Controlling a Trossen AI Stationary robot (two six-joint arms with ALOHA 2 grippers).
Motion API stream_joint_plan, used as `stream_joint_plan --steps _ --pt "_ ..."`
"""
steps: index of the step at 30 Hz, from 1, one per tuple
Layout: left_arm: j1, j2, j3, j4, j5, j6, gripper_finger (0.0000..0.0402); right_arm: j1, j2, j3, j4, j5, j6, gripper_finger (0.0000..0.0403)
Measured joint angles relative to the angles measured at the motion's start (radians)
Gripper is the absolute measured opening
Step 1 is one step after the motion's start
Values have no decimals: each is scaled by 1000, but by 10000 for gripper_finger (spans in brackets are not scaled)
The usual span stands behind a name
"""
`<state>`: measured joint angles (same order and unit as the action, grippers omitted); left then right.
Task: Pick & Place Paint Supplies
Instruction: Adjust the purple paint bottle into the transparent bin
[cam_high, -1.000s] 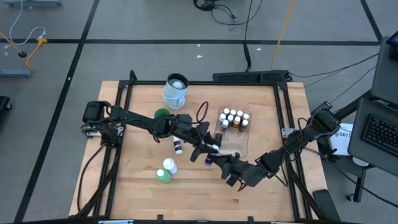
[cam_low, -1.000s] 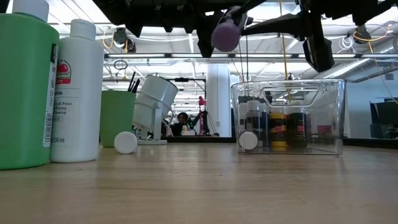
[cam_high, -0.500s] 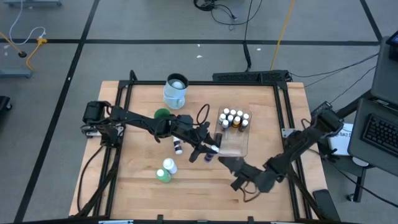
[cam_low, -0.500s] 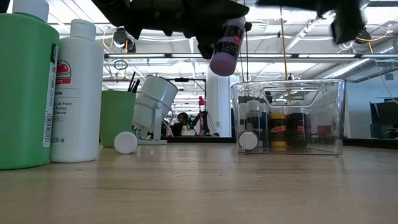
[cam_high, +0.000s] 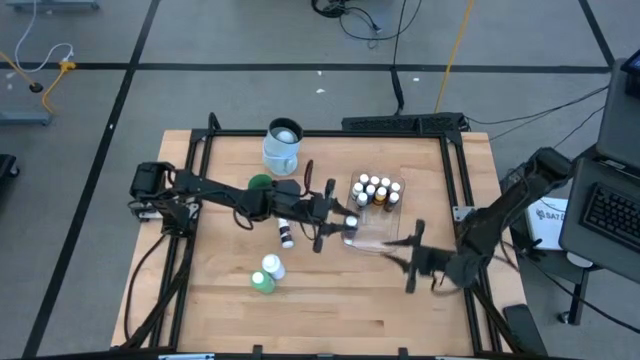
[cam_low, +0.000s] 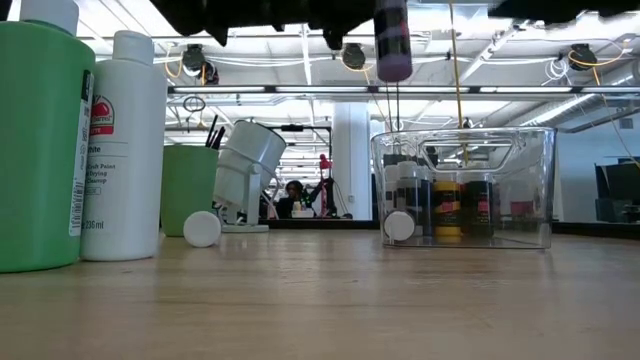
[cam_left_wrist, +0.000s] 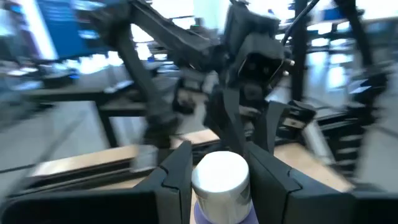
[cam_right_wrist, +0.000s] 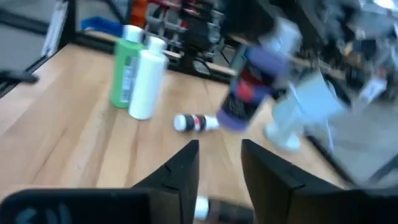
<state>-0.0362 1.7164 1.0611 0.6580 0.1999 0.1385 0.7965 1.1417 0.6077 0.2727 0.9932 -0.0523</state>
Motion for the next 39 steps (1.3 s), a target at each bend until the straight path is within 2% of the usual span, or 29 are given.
stream_joint_plan --steps 3,5,10,12,16,26,28,39 --pt "11 25 7 39 -76 28 109 -12 -114 -155 93 1 96 95" --pt "23 71 37 48 -78 23 109 -25 -180 -253 173 -4 117 78" --pt "59 275 211 26 -90 13 109 -57 -303 -404 309 0 84 17" --pt "69 343 290 17 -120 16 109 -62 -338 -424 308 1 63 5" --pt "76 418 381 -9 -226 66 109 -63 -374 -446 308 0 59 12" --pt "86 553 418 78 -413 51 109 -63 -378 -505 308 0 33 6" --pt "86 573 418 110 -423 53 109 -63 -378 -513 307 0 33 6" --pt "85 571 418 19 -426 64 109 -63 -378 -531 348 0 21 3"
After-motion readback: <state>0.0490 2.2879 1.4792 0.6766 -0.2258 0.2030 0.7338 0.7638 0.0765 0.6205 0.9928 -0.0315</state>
